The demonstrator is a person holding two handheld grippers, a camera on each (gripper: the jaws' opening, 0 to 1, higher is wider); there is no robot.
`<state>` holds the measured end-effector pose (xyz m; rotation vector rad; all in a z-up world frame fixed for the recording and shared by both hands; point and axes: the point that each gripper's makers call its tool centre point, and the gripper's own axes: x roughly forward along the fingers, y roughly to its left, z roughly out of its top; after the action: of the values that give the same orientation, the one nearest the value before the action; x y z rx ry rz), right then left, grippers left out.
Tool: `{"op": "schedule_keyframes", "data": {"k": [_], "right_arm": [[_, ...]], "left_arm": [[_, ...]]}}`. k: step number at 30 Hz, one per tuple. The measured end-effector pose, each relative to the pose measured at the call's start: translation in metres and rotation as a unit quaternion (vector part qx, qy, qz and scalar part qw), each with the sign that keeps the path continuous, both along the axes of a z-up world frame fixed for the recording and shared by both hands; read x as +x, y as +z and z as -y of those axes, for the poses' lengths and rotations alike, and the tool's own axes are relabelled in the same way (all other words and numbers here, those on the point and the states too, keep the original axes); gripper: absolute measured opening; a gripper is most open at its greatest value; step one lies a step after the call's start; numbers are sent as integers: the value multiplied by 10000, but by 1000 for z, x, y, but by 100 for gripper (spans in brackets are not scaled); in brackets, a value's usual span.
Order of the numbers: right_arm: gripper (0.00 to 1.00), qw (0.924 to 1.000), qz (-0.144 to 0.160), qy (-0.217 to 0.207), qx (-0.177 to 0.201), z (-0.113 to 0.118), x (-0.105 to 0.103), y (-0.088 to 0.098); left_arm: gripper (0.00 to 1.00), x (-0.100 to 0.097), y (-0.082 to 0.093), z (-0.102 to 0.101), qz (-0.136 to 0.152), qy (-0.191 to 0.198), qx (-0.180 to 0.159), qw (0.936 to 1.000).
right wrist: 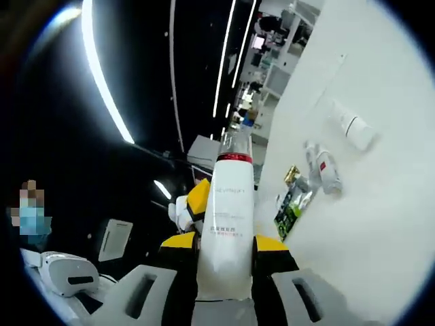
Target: Arrange the skincare products in the storage area until every visible bottle or jar stands upright without overlapping.
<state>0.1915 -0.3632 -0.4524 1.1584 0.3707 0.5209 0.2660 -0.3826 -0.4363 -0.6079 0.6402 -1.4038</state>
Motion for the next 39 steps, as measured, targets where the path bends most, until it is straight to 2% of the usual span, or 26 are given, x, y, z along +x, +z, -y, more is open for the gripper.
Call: {"op": "schedule_keyframes", "data": {"k": [1,4,8,9,13,15,18,21,24,28,30,31,34,35,39], "right_arm": [[21,10000,12,42,-66,-2,0,0],[21,9982,-15,118,-582,-5,0,-6],[21,9971,-17,150,-752,-10,2,-4],[21,9930,-7,129,-1176,-8,3,-9],[21,9763,-19,130,-2161,-8,5,-14],[21,9715,-21,130,-2368,-3,6,-15],[21,9600,-7,86,-2799,3,7,-17],[21,9433,60,37,-3317,5,9,-18],[22,9129,199,44,-4076,11,11,-21],[21,9091,217,2,-4161,11,12,-20],[22,9027,258,-39,-4294,13,12,-19],[22,8922,290,-72,-4507,15,13,-19],[22,8748,329,-100,-4833,17,12,-19],[21,8646,369,-116,-5011,19,12,-19],[21,8393,351,-112,-5425,21,10,-22]], "left_arm": [[28,-1,1,0,13,-2,6,10000],[28,-2,4,2,14,-5,-16,10000],[30,-2,2,3,25,86,104,9999],[30,-2,1,3,-27,104,115,9999],[31,-3,0,4,-48,197,180,9996],[31,-4,0,5,-74,200,200,9996],[31,1,0,6,-155,232,218,9994],[31,2,2,8,-193,291,180,9992],[29,2,5,9,-248,337,134,9990],[28,5,6,10,-277,409,46,9988],[28,10,7,11,-289,435,-55,9986],[28,10,10,13,-289,452,-96,9985],[27,13,11,15,-307,442,-163,9984],[27,14,11,15,-311,418,-180,9985],[27,15,6,17,-303,376,-134,9987]]}}
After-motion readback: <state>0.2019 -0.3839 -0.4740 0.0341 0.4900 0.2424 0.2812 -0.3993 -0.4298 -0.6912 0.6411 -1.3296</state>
